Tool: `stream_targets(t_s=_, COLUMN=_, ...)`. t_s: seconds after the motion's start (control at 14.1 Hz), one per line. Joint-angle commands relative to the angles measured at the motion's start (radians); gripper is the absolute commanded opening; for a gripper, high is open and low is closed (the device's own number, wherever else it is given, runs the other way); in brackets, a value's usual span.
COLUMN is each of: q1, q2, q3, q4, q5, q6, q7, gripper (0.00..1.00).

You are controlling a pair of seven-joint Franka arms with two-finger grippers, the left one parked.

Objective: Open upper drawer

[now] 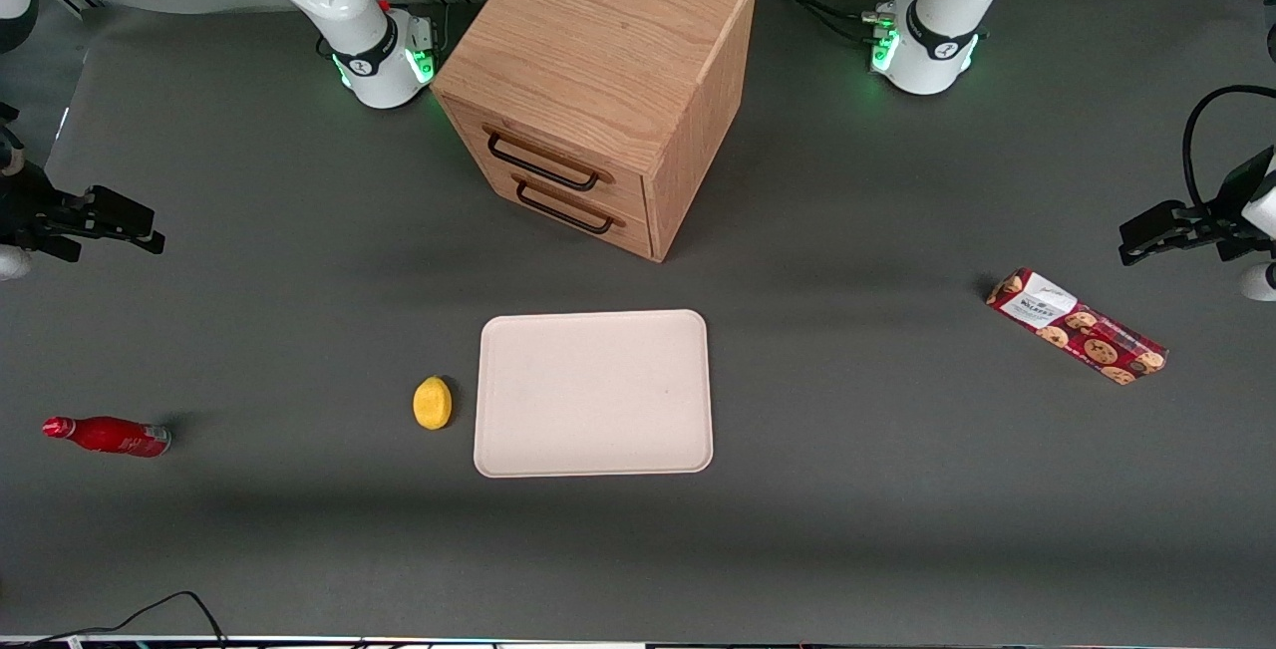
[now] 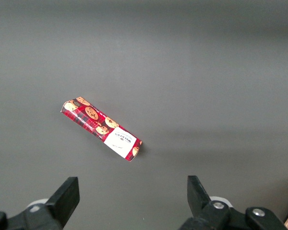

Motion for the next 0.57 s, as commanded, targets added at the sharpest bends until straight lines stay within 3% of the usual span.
stream_targets(t_s=0.0, q1=-0.012, q2=0.013, q3=0.010, q4=0.026, q5=-0.016, q6=-0.012, q7=0.007, gripper=1.00)
stream_targets(t_s=0.5, q1=0.056, q2=0.002, q3=0.053, q4=0.027, q5=-0.002, q6=-0.049, q7=0.010, gripper=1.00)
